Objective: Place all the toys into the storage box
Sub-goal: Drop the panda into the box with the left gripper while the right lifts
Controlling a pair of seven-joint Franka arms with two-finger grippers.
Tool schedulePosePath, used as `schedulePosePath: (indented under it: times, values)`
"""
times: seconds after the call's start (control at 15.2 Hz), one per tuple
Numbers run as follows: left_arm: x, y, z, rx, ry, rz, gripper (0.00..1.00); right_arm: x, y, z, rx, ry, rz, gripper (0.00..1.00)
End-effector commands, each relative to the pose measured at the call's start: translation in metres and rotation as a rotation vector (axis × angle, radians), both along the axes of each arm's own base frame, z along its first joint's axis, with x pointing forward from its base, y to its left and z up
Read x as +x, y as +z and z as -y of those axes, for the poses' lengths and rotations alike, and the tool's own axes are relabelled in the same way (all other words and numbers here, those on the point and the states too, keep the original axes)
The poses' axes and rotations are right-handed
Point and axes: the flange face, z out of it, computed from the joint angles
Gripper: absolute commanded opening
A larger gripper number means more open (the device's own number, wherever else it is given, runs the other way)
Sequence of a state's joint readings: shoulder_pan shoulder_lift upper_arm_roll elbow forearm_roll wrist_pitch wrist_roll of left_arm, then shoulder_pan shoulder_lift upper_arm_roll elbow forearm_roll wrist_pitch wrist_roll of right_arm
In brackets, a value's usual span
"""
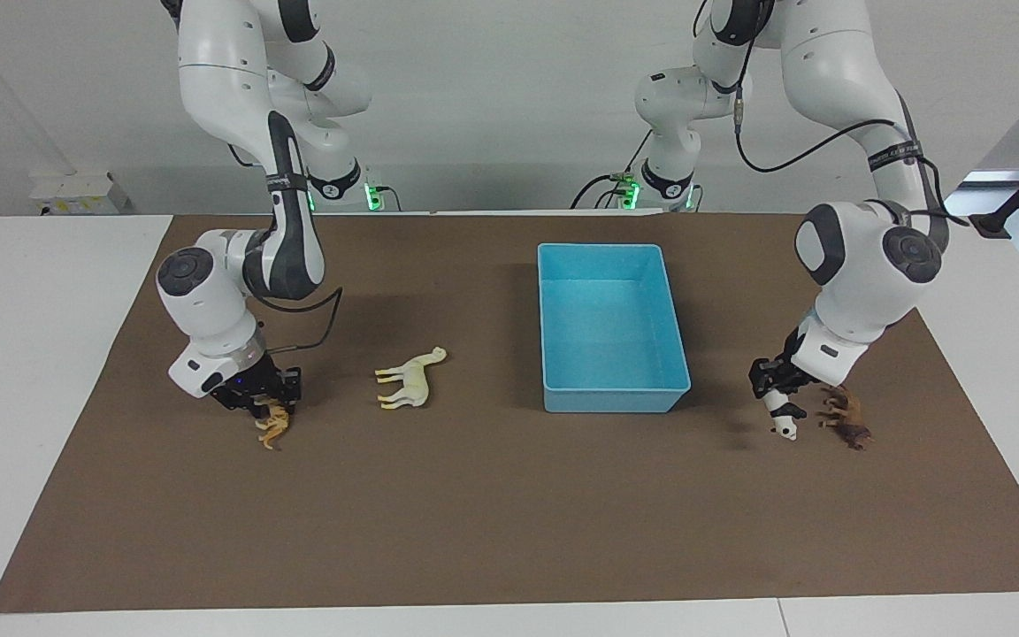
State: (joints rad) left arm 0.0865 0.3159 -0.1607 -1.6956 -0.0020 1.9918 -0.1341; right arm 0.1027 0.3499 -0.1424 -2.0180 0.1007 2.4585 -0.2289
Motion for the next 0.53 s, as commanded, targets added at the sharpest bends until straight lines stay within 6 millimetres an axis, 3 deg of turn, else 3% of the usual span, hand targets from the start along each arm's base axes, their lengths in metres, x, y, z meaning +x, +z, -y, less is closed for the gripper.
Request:
schedulePosePath:
  times: [0.0,0.13,0.26,0.39,0.46]
  values:
    - [-0.035,0.055,0.044,-0.007,0.05,-0.04,0.13,0.007,0.004,-0.001,0.015,0.006,0.026,0.0]
    - [-0.056,0.065,0.097,0.009,0.109,-0.062,0.13,0.007,0.005,0.0,0.016,0.003,0.026,0.0]
    - [-0.085,0.059,0.164,0.029,0.111,-0.08,0.13,0.009,0.016,-0.001,0.018,0.004,0.037,0.0]
    - [-0.119,0.042,0.196,0.051,0.103,-0.092,0.14,0.016,0.046,-0.003,0.029,0.01,0.033,0.0]
    - [-0.132,0.031,0.203,0.052,0.089,-0.082,0.15,0.021,0.072,-0.004,0.038,0.013,0.024,0.0]
